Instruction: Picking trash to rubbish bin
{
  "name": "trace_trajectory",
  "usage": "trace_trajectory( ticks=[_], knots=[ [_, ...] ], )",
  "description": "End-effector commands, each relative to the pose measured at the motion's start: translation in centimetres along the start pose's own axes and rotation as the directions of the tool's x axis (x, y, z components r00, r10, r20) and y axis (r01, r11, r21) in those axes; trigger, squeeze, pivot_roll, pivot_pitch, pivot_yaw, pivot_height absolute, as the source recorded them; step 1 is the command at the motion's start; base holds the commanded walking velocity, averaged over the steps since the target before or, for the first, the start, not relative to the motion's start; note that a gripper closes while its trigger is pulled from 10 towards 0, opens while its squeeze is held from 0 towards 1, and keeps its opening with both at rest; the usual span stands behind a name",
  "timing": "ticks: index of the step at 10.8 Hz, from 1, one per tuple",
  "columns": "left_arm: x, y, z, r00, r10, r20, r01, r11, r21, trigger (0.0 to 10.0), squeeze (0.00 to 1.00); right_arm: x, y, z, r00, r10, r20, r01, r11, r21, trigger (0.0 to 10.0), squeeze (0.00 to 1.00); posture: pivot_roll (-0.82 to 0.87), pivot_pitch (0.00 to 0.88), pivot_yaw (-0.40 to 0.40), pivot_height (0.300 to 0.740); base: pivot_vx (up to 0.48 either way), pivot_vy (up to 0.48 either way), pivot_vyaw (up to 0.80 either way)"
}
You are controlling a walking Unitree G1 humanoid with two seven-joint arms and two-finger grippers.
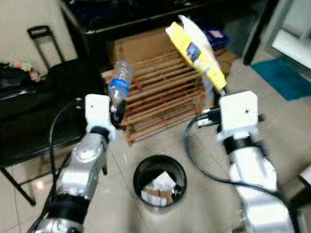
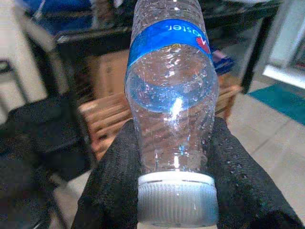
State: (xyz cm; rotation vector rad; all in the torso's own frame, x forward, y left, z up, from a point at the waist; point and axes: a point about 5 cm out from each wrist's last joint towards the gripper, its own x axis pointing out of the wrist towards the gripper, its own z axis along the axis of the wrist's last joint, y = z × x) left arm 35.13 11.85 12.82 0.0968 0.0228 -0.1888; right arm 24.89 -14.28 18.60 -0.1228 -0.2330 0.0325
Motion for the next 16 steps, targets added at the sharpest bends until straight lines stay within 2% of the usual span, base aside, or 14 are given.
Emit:
trace_trajectory(
  ticks=[1, 2, 3, 4, 5, 7, 9, 13, 16],
  knots=[
    [-0.1, -0.4, -0.6, 1.000, -0.007, -0.016, 0.007, 1.000, -0.019, 10.0, 0.00, -0.2, -0.7, -0.4, 0.999, -0.029, -0.025, 0.029, 0.999, 0.014, 10.0, 0.00, 0.15, 0.142, -0.073, 0.740, 0.000, 0.000, 0.00],
    [-0.2, -0.6, -0.3, 0.998, -0.003, 0.056, 0.005, 0.999, -0.035, 10.0, 0.00, -0.4, -1.6, -1.7, 0.988, -0.124, -0.097, 0.141, 0.970, 0.199, 10.0, 0.00, 0.15, 0.150, -0.077, 0.740, 0.000, 0.000, 0.00],
    [-0.3, -0.3, -0.7, 0.998, 0.036, 0.054, -0.033, 0.998, -0.046, 10.0, 0.00, -0.7, -2.0, -2.5, 0.975, -0.166, -0.145, 0.202, 0.938, 0.281, 10.0, 0.00, 0.15, 0.152, -0.076, 0.740, 0.000, 0.000, 0.00],
    [-0.3, -0.2, -1.5, 0.998, 0.057, 0.009, -0.056, 0.993, -0.103, 10.0, 0.00, -0.9, -2.0, -2.8, 0.975, -0.162, -0.152, 0.199, 0.943, 0.266, 10.0, 0.00, 0.14, 0.155, -0.073, 0.740, 0.000, 0.000, 0.00],
    [-0.4, -0.4, -1.8, 0.999, 0.040, -0.004, -0.040, 0.992, -0.119, 10.0, 0.00, -1.1, -1.8, -2.9, 0.973, -0.162, -0.164, 0.201, 0.945, 0.258, 10.0, 0.00, 0.13, 0.160, -0.069, 0.740, 0.000, 0.000, 0.00],
    [-0.7, -0.6, -2.7, 0.999, 0.032, -0.028, -0.034, 0.997, -0.070, 10.0, 0.00, -1.9, -1.7, -3.0, 0.969, -0.176, -0.174, 0.216, 0.944, 0.250, 10.0, 0.00, 0.11, 0.197, -0.067, 0.740, 0.000, 0.000, 0.00],
    [-1.0, -1.9, -3.8, 0.997, -0.039, -0.060, 0.037, 0.998, -0.045, 10.0, 0.00, -3.3, -1.9, -2.6, 0.963, -0.204, -0.178, 0.242, 0.944, 0.226, 10.0, 0.00, 0.06, 0.254, -0.081, 0.740, 0.000, 0.000, 0.00],
    [-1.3, -3.4, -6.6, 0.982, -0.062, -0.178, 0.056, 0.998, -0.040, 10.0, 0.00, -6.2, -2.7, -1.0, 0.946, -0.253, -0.202, 0.286, 0.945, 0.160, 10.0, 0.00, -0.10, 0.302, -0.108, 0.740, 0.000, 0.000, 0.00],
    [-1.2, -4.4, -7.5, 0.973, -0.062, -0.221, 0.055, 0.998, -0.041, 10.0, 0.00, -7.9, -3.8, -0.2, 0.933, -0.284, -0.220, 0.315, 0.941, 0.122, 10.0, 0.00, -0.16, 0.318, -0.131, 0.740, 0.000, 0.000, 0.00]
  ],
)
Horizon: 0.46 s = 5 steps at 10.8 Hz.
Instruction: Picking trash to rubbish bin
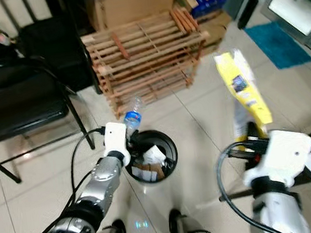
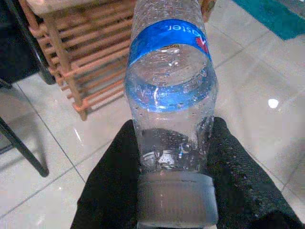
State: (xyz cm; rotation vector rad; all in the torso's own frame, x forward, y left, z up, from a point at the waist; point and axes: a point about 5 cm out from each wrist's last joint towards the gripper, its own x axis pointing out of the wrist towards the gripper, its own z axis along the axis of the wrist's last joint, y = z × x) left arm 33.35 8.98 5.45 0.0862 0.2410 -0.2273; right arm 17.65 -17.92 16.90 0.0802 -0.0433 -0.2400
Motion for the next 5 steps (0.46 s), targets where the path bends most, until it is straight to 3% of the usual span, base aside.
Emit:
trace_trajectory(
  ticks=[1, 3, 5],
  knots=[
    [-0.1, -0.8, -0.8, 1.000, -0.002, -0.027, 0.002, 1.000, 0.010, 10.0, 0.00, -0.7, -0.8, 0.5, 0.999, -0.033, -0.001, 0.033, 0.999, -0.021, 10.0, 0.00, -0.18, 0.324, -0.142, 0.740, 0.000, 0.000, 0.00],
    [-0.2, -0.7, -1.4, 0.998, 0.026, -0.055, -0.022, 0.998, 0.065, 10.0, 0.00, -1.8, -1.4, 0.7, 0.999, -0.048, -0.024, 0.047, 0.998, -0.048, 10.0, 0.00, -0.21, 0.333, -0.157, 0.740, 0.000, 0.000, 0.00],
    [-0.2, 0.0, -1.7, 0.994, 0.068, -0.083, -0.062, 0.995, 0.073, 10.0, 0.00, -2.5, -2.2, 1.1, 0.996, -0.082, -0.030, 0.080, 0.994, -0.072, 10.0, 0.00, -0.24, 0.338, -0.166, 0.740, 0.000, 0.000, 0.00]
  ],
)
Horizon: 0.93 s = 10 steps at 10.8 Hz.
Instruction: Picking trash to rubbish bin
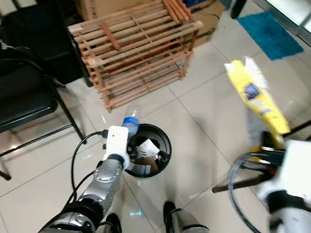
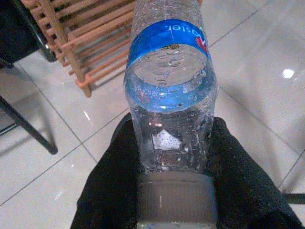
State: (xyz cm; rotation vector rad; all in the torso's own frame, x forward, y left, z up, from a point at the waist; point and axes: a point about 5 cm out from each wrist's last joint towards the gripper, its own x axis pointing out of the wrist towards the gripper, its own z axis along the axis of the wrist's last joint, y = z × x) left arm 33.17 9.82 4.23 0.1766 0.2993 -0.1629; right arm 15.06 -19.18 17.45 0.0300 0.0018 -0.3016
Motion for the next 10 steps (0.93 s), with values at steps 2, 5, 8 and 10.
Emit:
trace_trajectory(
  ticks=[2, 5, 8, 10],
  knots=[
    [0.0, -0.4, -0.2, 1.000, 0.012, -0.021, -0.012, 1.000, -0.005, 10.0, 0.00, -0.8, -1.1, 0.5, 0.999, -0.043, -0.004, 0.043, 0.999, -0.033, 10.0, 0.00, -0.27, 0.344, -0.176, 0.740, 0.000, 0.000, 0.00],
    [0.2, -0.1, 0.1, 0.999, 0.043, -0.023, -0.043, 0.999, -0.007, 10.0, 0.00, -1.1, -1.6, 0.8, 0.998, -0.055, -0.012, 0.054, 0.997, -0.052, 10.0, 0.00, -0.29, 0.343, -0.186, 0.740, 0.000, 0.000, 0.00],
    [-0.1, 0.0, -0.8, 0.997, 0.051, -0.055, -0.052, 0.999, -0.002, 10.0, 0.00, -0.9, -0.6, 1.0, 0.999, 0.028, -0.028, -0.029, 0.999, -0.041, 10.0, 0.00, -0.30, 0.345, -0.196, 0.740, 0.000, 0.000, 0.00],
    [-0.2, 0.0, -1.1, 0.997, 0.052, -0.064, -0.052, 0.999, -0.001, 10.0, 0.00, -1.1, 0.6, 0.7, 0.990, 0.130, -0.057, -0.132, 0.991, -0.024, 10.0, 0.00, -0.30, 0.346, -0.198, 0.740, 0.000, 0.000, 0.00]
  ],
)
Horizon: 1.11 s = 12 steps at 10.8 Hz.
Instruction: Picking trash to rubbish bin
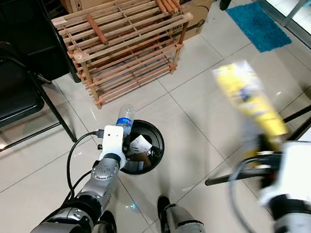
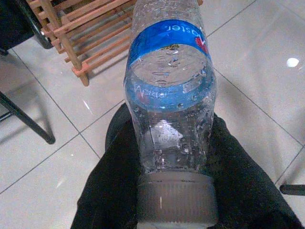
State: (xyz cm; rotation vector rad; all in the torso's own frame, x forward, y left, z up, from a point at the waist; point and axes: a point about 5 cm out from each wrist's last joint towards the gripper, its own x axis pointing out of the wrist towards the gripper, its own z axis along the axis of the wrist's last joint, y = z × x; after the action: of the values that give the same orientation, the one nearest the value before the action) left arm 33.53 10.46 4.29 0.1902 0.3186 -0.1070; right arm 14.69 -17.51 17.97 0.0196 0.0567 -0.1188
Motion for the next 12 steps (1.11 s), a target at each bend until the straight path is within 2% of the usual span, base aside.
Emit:
trace_trajectory(
  ticks=[1, 4, 7, 8, 12],
  knots=[
    [-0.5, -0.6, -1.3, 0.999, -0.002, -0.046, 0.002, 1.000, 0.000, 10.0, 0.00, -0.5, 0.5, 0.1, 0.999, 0.042, -0.017, -0.043, 0.999, -0.011, 10.0, 0.00, -0.30, 0.346, -0.198, 0.740, 0.000, 0.000, 0.00],
    [-0.3, -0.1, -1.2, 0.999, 0.007, -0.050, -0.006, 1.000, 0.012, 10.0, 0.00, -0.8, 0.6, -0.1, 0.998, 0.051, -0.031, -0.052, 0.999, -0.014, 10.0, 0.00, -0.31, 0.345, -0.196, 0.740, 0.000, 0.000, 0.00],
    [0.1, 0.0, 0.1, 1.000, 0.003, -0.014, -0.004, 1.000, -0.008, 10.0, 0.00, -0.7, 0.8, 0.0, 0.998, 0.052, -0.020, -0.053, 0.998, -0.024, 10.0, 0.00, -0.31, 0.338, -0.195, 0.740, 0.000, 0.000, 0.00],
    [0.2, -0.2, 0.3, 1.000, -0.014, -0.003, 0.014, 1.000, -0.024, 10.0, 1.00, -0.7, 0.8, 0.0, 0.998, 0.055, -0.019, -0.055, 0.998, -0.024, 10.0, 0.00, -0.30, 0.333, -0.194, 0.740, 0.000, 0.000, 0.00],
    [0.1, -0.3, 0.3, 1.000, -0.015, -0.004, 0.015, 1.000, -0.028, 10.0, 1.00, -0.6, 0.9, 0.1, 0.998, 0.060, -0.014, -0.060, 0.998, -0.030, 10.0, 0.00, -0.30, 0.331, -0.192, 0.740, 0.000, 0.000, 0.00]
  ],
)
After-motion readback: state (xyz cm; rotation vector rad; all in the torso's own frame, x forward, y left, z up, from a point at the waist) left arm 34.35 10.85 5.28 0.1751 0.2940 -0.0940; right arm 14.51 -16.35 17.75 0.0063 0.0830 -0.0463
